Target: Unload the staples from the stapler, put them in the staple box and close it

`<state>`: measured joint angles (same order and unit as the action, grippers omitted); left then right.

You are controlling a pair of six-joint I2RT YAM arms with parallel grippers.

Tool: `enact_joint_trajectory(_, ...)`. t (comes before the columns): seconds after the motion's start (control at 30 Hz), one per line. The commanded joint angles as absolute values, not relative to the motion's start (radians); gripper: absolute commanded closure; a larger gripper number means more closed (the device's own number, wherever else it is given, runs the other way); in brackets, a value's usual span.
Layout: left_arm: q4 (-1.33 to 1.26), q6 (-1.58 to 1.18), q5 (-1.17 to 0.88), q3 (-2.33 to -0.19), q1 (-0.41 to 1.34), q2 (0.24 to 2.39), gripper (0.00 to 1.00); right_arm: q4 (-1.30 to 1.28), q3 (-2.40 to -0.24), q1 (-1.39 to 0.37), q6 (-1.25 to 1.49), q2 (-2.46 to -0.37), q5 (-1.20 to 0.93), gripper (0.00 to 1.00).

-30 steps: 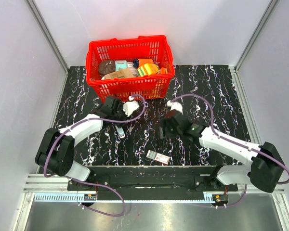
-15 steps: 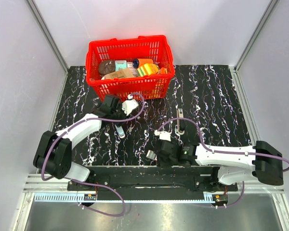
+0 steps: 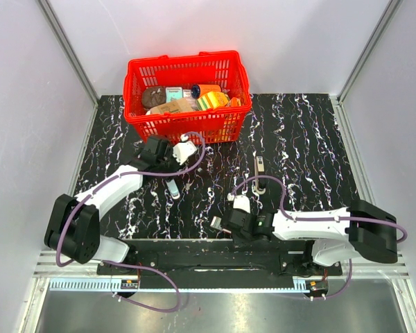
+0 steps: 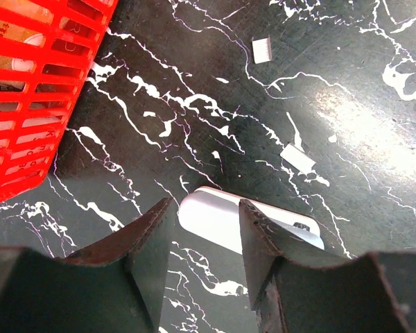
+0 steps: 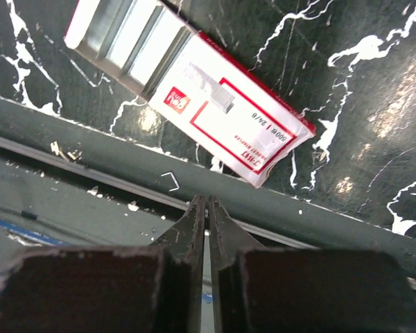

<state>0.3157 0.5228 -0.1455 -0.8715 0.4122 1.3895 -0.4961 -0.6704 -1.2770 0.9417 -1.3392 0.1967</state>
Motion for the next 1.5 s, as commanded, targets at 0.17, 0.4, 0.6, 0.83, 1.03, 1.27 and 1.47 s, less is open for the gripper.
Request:
enact_joint_trajectory(0.17,0.311,0.523,-0.141,-0.893,0.394,1.345,0.53,-0.535,-0.692,-1.218,0.931,-1.361,0.316,0.93)
enact_joint_trajectory(0.4,0.310,0.526,-0.144,-0.871,0.387,1.335,0.53,-0.522,-0.693,-1.132,0.867,-1.353,0.321,0.94)
enact_joint_trajectory(0.6,0.298,0.525,-0.143,-0.857,0.380,1.321,0.53,-0.482,-0.718,-1.103,0.831,-1.405,0.311,0.94)
enact_joint_trajectory(0.83,0.296,0.535,-0.143,-0.839,0.373,1.307,0.53,-0.427,-0.788,-1.060,0.766,-1.523,0.311,0.95)
enact_joint_trajectory(1.03,0.304,0.542,-0.144,-0.836,0.364,1.292,0.53,-0.385,-0.839,-1.006,0.701,-1.604,0.295,0.94)
enact_joint_trajectory(1.27,0.310,0.549,-0.144,-0.833,0.356,1.281,0.53,-0.357,-0.945,-0.986,0.647,-1.715,0.247,0.94)
enact_joint_trajectory(1.47,0.310,0.551,-0.144,-0.830,0.350,1.282,0.53,-0.362,-0.965,-0.979,0.621,-1.701,0.233,0.68)
